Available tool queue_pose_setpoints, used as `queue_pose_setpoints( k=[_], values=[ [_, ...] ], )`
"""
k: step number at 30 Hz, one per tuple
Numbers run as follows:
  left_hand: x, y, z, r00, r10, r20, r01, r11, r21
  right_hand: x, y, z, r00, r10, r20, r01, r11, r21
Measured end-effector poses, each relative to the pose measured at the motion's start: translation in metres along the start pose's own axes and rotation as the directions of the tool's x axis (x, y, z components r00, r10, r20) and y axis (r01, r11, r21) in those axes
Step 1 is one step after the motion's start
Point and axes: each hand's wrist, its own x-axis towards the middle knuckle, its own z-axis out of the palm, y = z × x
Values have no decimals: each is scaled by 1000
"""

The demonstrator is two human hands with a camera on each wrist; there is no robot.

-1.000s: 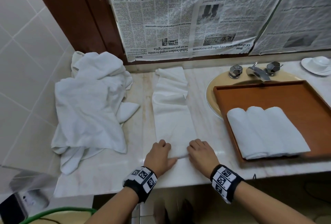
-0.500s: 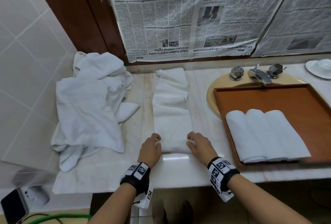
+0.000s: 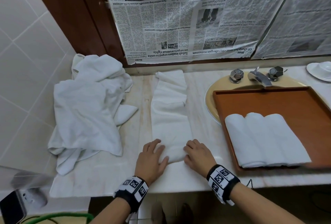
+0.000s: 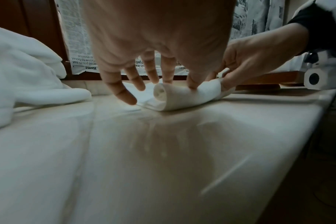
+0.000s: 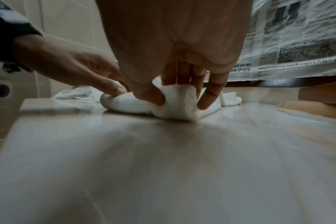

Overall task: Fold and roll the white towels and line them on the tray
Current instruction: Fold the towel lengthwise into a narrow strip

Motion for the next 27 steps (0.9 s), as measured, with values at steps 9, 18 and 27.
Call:
queue_pose_setpoints(
  k=[9, 18, 27],
  values=[
    [-12, 2, 9, 991, 117, 59, -113, 991, -74, 0, 9, -11, 960, 123, 253, -207, 918, 339],
    [-9, -3, 5, 996, -86, 22, 87, 911, -404, -13, 8, -10, 952, 265, 155, -305, 876, 373],
    [5, -4, 9, 960, -279, 33, 273, 899, -343, -23, -14, -1, 994, 64, 90, -60, 997, -52]
  ],
)
